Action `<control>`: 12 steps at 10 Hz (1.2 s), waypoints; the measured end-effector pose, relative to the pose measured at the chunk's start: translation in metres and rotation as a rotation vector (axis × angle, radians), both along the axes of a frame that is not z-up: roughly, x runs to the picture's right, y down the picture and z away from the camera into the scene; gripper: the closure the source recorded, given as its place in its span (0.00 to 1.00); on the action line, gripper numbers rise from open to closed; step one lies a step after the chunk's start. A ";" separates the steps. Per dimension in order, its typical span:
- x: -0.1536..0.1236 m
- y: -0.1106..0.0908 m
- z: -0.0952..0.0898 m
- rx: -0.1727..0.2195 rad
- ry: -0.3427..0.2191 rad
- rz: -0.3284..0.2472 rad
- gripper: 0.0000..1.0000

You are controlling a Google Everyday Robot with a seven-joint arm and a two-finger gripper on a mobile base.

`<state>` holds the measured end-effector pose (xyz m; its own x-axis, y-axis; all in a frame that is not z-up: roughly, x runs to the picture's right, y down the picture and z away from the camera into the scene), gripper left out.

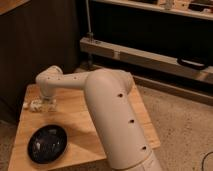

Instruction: Place the bottle in the ceramic bowl

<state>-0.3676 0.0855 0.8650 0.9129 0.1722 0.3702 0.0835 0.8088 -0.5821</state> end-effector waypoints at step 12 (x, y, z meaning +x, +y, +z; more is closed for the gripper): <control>-0.001 -0.003 0.027 0.010 0.005 -0.010 0.35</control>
